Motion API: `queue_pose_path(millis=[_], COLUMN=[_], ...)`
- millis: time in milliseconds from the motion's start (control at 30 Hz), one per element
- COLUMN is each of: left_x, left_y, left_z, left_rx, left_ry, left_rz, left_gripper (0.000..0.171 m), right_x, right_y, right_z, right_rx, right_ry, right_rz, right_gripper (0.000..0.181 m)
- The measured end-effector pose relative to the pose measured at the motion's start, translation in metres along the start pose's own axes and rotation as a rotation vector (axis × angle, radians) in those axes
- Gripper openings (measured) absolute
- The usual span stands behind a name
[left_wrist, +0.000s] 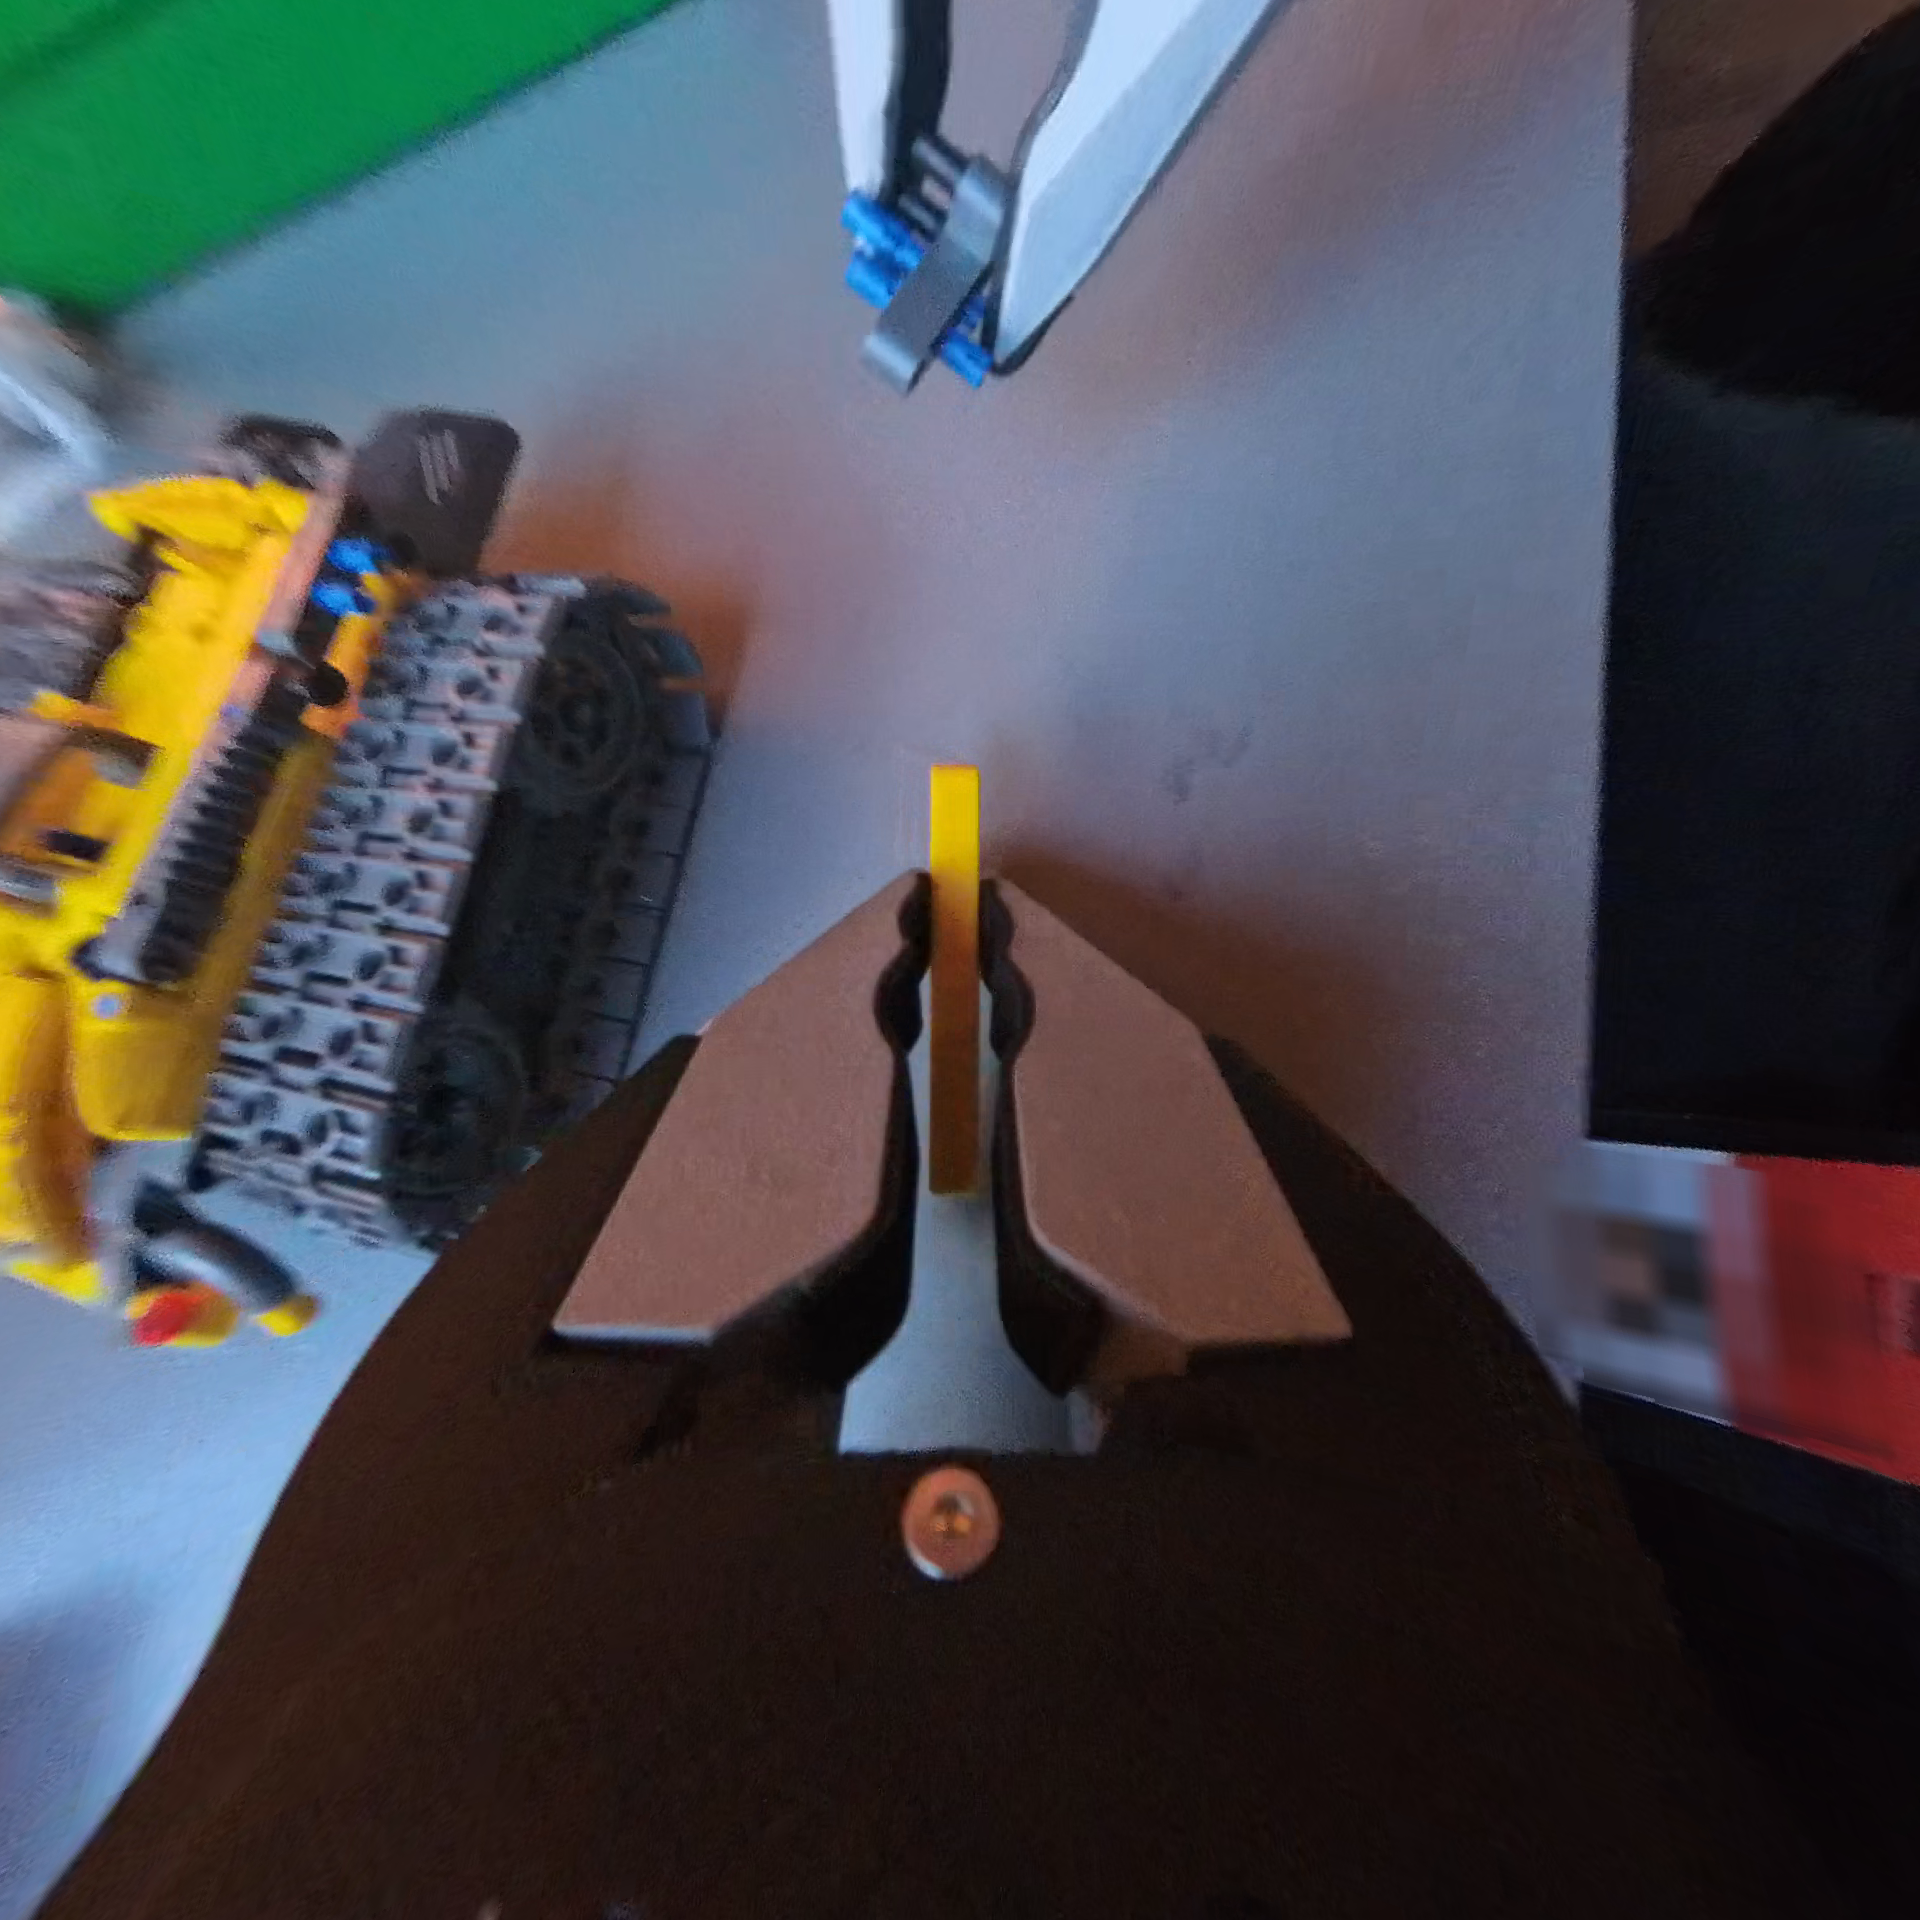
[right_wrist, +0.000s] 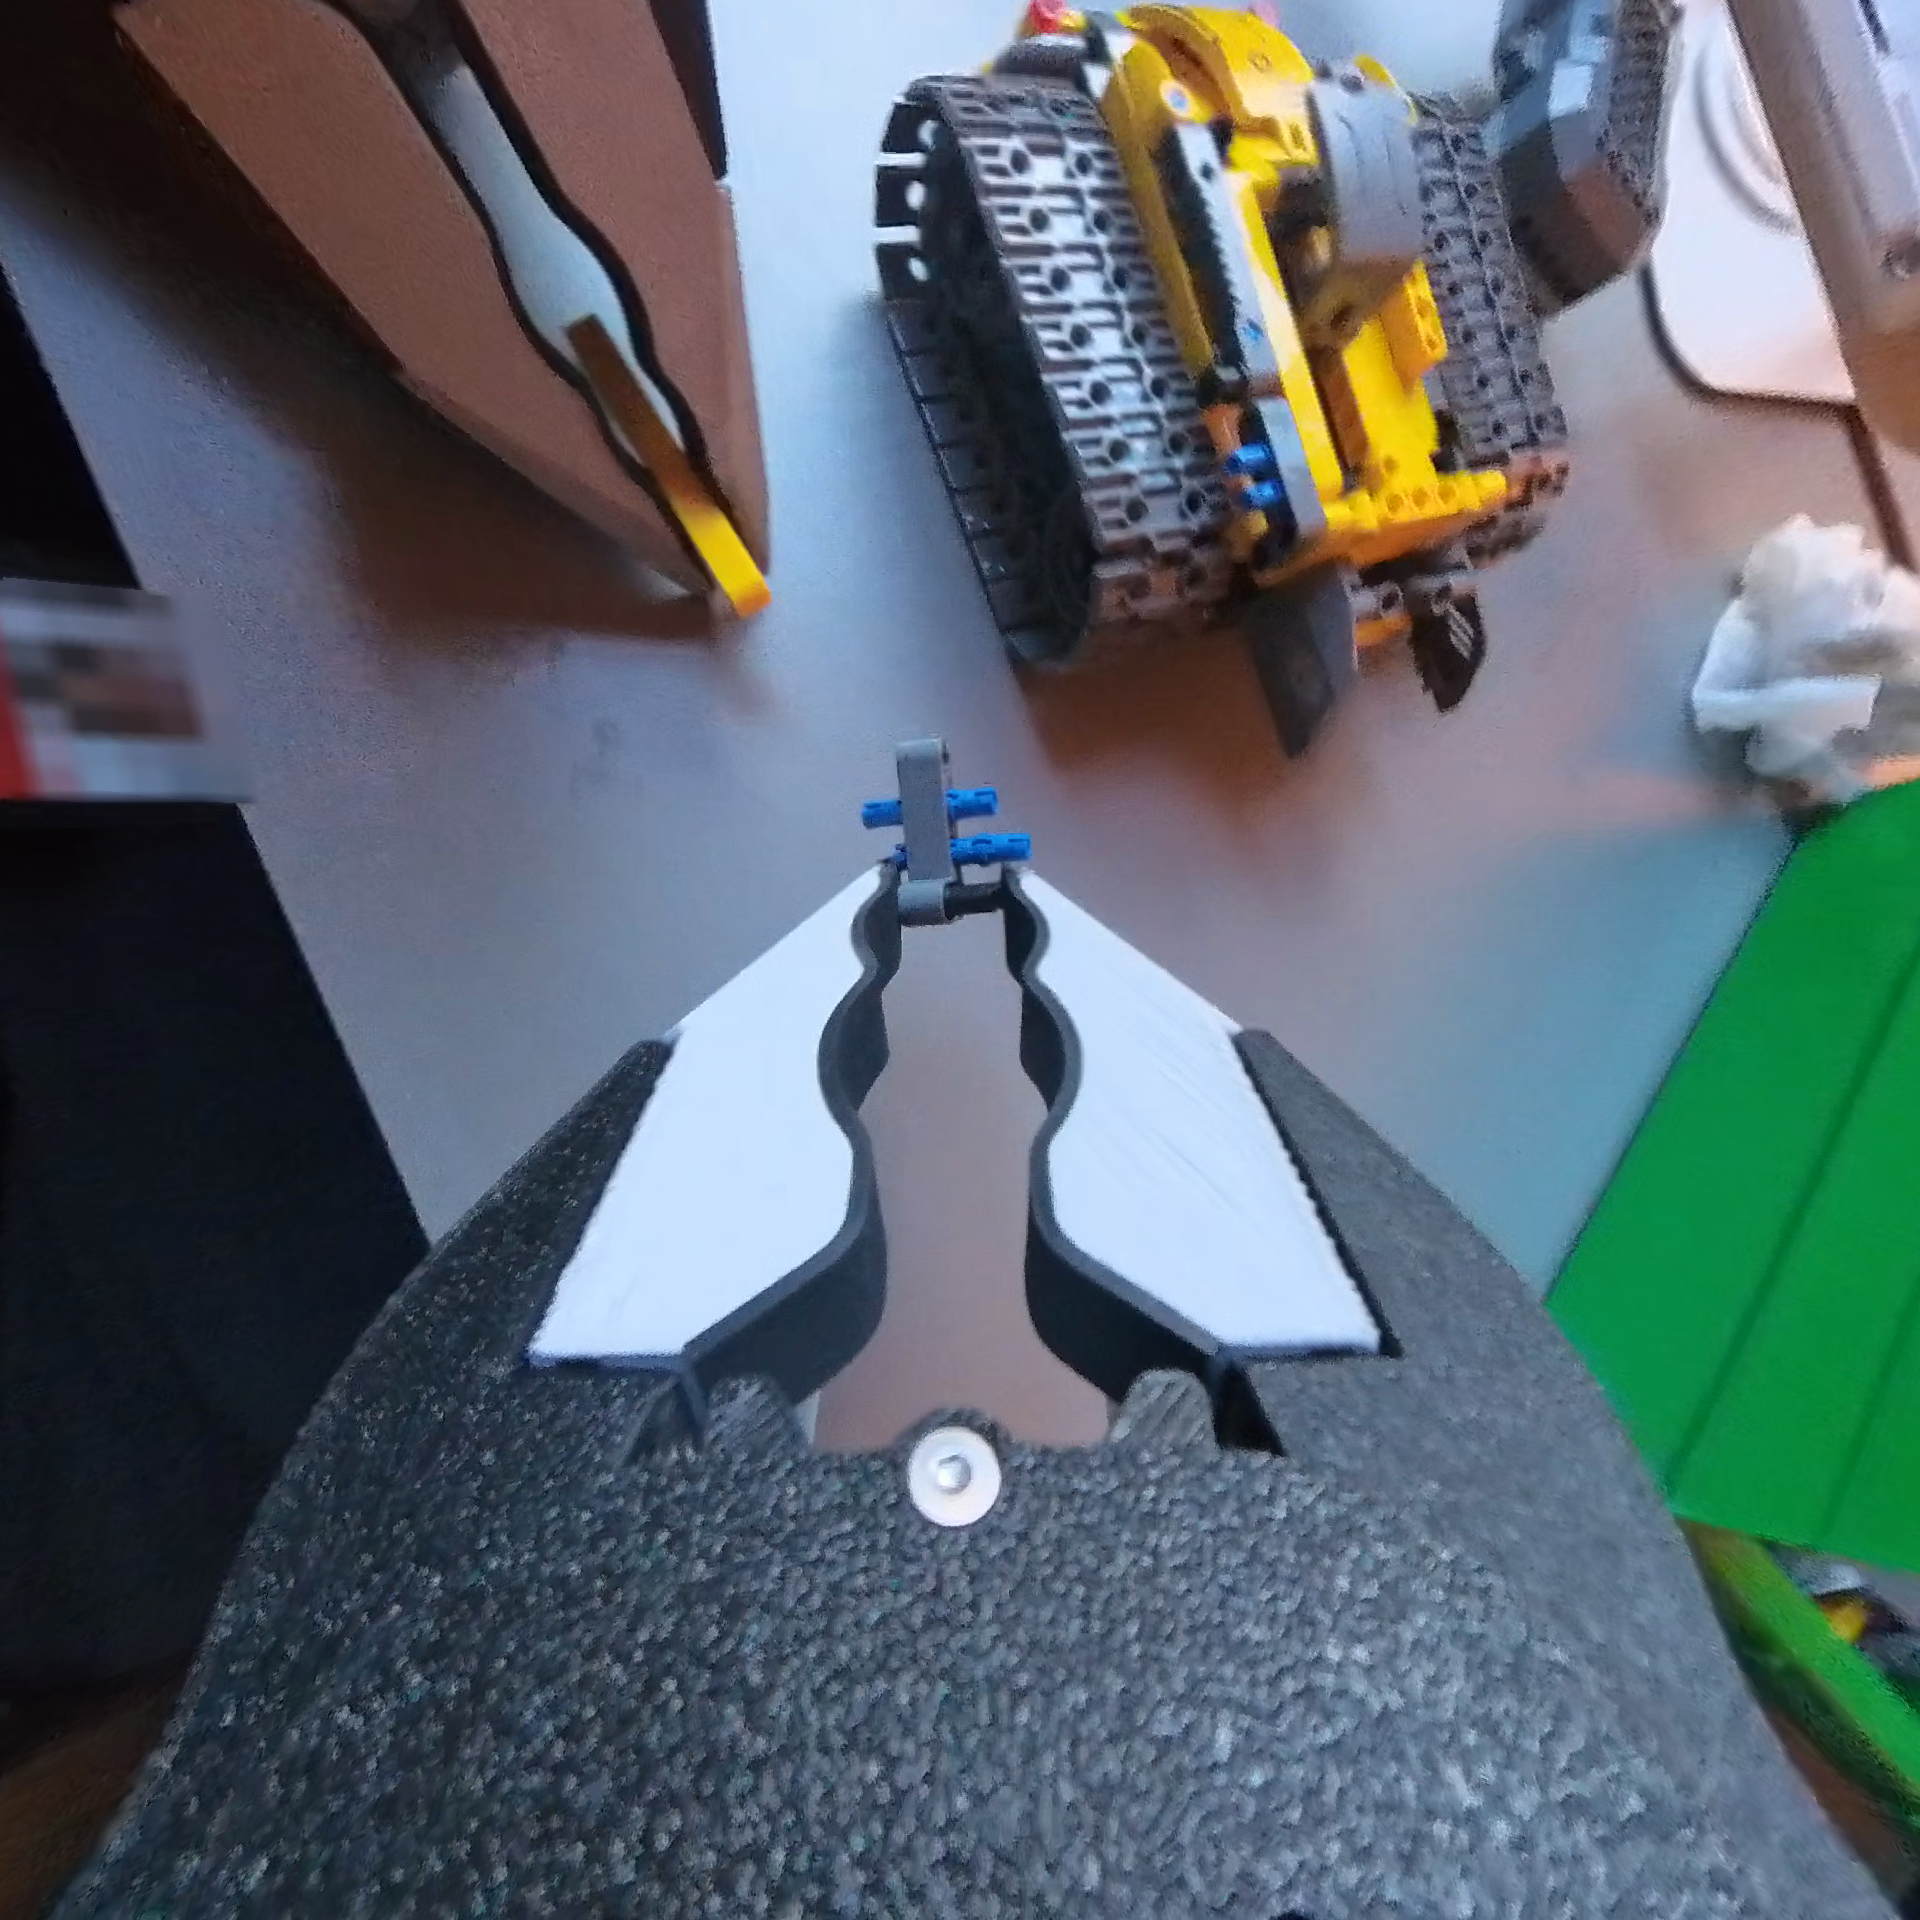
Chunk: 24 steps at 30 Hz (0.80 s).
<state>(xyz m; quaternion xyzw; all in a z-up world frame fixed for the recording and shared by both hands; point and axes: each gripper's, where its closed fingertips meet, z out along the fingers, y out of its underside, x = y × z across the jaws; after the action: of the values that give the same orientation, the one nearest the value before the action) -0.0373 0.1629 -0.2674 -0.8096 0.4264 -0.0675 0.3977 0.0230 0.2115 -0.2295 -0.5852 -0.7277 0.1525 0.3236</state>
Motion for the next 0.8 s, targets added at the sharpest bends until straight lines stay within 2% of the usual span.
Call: queue_pose_path(millis=[133,233,367,467,533,633,800], left_x=[-0.004,-0.009,-0.011,-0.015,-0.015,-0.016,-0.018], left_y=[0.002,0.001,0.0,0.003,0.003,0.004,0.011], left_z=[-0.003,-0.007,-0.015,-0.018,-0.022,-0.03,-0.04], left_rx=[0.008,0.035,0.074,0.072,0.077,0.081,0.094], left_ry=[0.128,0.128,0.106,0.077,0.069,0.054,0.027], left_rz=[-0.198,-0.271,-0.292,-0.307,-0.308,-0.308,-0.321], left_gripper=[0.011,0.02,0.028,0.033,0.034,0.034,0.031], right_x=[0.001,-0.004,0.001,0.0,0.005,0.01,0.008], right_y=[0.022,0.028,0.024,0.03,0.019,0.005,0.008], right_z=[0.015,0.028,0.024,0.027,0.019,0.008,0.011], right_rx=[-0.041,-0.03,0.015,-0.018,0.055,0.156,0.191], right_ry=[-0.072,-0.135,-0.126,-0.107,-0.085,-0.095,-0.069], right_rz=[0.154,0.251,0.283,0.257,0.272,0.332,0.356], right_gripper=[0.018,0.02,0.026,0.034,0.027,0.028,0.029])
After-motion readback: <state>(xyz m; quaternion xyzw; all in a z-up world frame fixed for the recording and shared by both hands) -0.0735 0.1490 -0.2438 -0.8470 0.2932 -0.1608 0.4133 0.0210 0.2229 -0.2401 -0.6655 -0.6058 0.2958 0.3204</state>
